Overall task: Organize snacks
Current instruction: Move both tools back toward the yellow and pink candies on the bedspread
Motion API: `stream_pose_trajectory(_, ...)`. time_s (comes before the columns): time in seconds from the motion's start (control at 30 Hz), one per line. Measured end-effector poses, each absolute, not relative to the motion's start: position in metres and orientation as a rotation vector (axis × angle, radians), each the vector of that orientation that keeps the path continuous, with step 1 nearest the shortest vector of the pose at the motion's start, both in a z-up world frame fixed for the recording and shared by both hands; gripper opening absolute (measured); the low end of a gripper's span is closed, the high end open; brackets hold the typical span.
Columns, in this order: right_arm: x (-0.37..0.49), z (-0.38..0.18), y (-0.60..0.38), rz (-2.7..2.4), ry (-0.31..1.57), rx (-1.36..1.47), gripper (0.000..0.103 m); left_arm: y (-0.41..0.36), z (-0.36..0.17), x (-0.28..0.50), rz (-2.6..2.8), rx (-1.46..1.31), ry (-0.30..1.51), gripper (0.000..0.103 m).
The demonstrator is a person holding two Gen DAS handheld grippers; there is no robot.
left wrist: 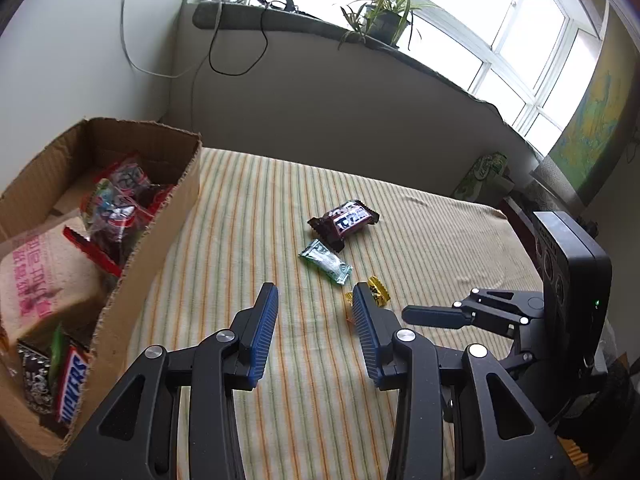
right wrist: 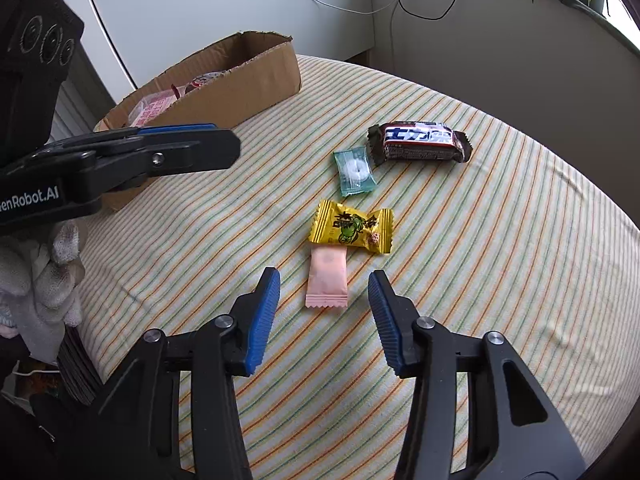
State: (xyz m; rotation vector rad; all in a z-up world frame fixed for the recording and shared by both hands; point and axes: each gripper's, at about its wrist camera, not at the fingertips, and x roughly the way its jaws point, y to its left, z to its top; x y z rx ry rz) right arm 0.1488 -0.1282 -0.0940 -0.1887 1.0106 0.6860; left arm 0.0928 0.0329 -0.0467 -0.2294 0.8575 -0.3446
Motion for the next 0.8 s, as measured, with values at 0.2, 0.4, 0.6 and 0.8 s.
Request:
stream_pose_trajectory(0.2, 0.151, -0.098, -0.132, 0.676, 0.997, -0.169, 0.04, 0.016, -0.062, 0.114, -0.374, -0.245, 0.912, 0.037)
stream_pose_trajectory(0.4, 0.152, -0.099, -0.131, 0.668, 0.975, -0.186, 0.036, 0.0, -0.074, 0.136, -0.37, -0.216, 0.951, 0.037)
stream_pose_trajectory(0.6, 0.15, -0.099, -0.132, 0.67, 0.961, -0.188, 0.036, -0.017, -0.084, 0.15, -0.351, -0.138, 0.977, 0.037)
stream_pose_trajectory(0.8, 0.146, -0.098, -0.13, 0.663, 0.949, -0.21, 0.035, -0.033, -0.084, 0.156, -0.34, -0.067, 0.965, 0.03)
